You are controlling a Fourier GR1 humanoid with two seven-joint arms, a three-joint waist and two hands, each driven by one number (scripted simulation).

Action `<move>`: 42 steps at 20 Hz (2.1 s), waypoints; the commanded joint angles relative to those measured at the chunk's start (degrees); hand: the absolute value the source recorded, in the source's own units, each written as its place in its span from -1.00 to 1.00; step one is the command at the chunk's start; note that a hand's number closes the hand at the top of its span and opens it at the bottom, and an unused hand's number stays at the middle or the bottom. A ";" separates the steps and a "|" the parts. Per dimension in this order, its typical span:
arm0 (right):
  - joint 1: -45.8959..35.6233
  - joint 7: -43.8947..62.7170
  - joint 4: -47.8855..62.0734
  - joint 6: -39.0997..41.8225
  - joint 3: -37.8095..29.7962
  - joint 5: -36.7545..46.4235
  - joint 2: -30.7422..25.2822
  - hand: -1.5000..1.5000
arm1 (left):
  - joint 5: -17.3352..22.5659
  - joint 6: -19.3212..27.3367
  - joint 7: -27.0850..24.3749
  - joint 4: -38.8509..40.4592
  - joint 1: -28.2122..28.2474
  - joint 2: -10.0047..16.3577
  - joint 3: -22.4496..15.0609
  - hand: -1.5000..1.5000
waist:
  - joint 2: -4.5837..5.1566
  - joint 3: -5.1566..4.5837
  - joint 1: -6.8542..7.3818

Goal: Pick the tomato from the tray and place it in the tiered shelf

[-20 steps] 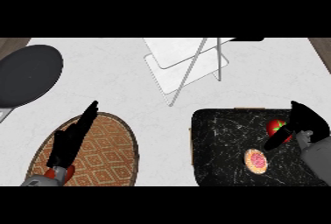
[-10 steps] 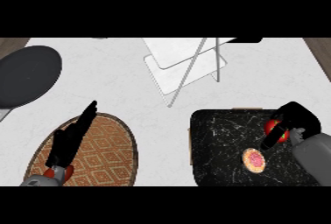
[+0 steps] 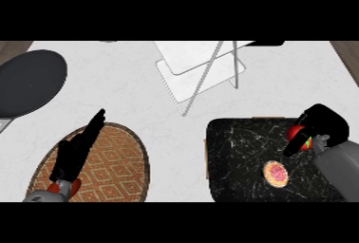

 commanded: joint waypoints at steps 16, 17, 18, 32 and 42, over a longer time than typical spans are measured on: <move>-1.46 -41.43 -25.80 6.74 -11.53 -8.18 -15.73 1.00 | -0.62 -1.43 1.35 -1.12 2.87 0.20 1.50 0.00 | 0.63 -0.10 -0.81; -6.38 -38.65 -26.29 7.26 -12.95 -10.20 -13.26 1.00 | -0.24 -1.43 -1.08 5.29 -0.23 -1.84 2.35 0.00 | 0.89 -0.21 -1.16; -5.77 -38.78 -25.63 7.19 -15.78 -13.07 -12.75 1.00 | -2.73 1.78 1.66 1.57 0.36 -3.00 0.51 0.00 | 0.77 -0.12 -0.76; -32.93 -34.57 -3.81 9.46 -19.52 -7.51 -3.42 1.00 | -4.09 -2.02 1.38 2.84 -0.81 -3.61 1.56 0.00 | 1.35 -0.19 1.60; -47.20 -46.38 23.12 5.20 -17.42 1.12 4.88 1.00 | -5.25 -2.57 -0.94 1.51 1.75 -4.71 1.47 0.00 | 1.66 -0.17 2.67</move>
